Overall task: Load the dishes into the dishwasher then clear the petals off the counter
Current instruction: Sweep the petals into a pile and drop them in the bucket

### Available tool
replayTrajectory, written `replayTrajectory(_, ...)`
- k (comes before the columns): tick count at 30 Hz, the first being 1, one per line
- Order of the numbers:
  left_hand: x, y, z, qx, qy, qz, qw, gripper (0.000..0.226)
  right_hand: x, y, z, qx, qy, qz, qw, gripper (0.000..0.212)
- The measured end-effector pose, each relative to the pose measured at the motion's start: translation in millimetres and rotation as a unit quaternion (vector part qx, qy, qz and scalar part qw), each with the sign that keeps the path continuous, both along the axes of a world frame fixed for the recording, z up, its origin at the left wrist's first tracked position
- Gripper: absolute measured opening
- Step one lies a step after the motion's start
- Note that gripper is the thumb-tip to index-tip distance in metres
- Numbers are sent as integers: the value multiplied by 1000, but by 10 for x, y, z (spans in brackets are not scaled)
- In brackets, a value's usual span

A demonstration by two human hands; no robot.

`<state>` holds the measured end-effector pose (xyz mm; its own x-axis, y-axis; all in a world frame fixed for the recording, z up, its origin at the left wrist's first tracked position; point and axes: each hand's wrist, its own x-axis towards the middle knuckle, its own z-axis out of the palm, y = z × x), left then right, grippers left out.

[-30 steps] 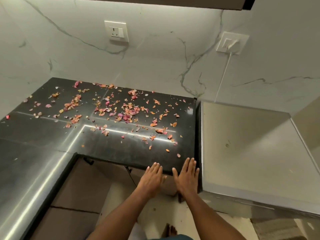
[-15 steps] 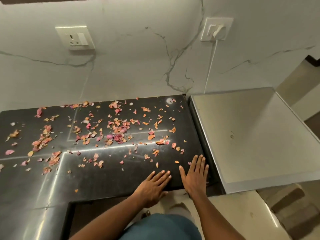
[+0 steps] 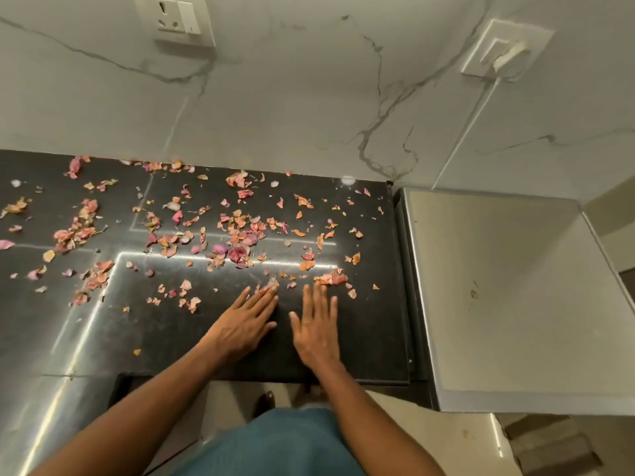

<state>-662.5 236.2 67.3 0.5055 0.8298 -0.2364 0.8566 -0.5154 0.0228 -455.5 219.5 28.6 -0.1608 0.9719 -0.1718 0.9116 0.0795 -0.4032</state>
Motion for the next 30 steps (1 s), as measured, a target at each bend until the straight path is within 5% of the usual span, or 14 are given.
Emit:
replayTrajectory(4, 61, -142, -75, 22, -29, -16, 999, 58, -290, 210, 258, 3, 197, 59, 979, 57)
replayTrajectory(8, 539, -465, -173, -9, -87, -25, 996, 56, -66, 342, 395, 70, 244, -34, 967, 50)
replayTrajectory(13, 1290, -565, -282, -87, -69, -132, 985, 63, 779, 328, 128, 80, 168, -113, 976, 49)
replayTrajectory(20, 1306, -303, -347, -113, -25, -91, 989, 65, 1509, 217, -215, -2, -92, -77, 993, 78)
replayTrajectory(30, 602, 114, -109, 15, 11, 144, 989, 77, 995, 647, -105, -11, -145, 58, 988, 81)
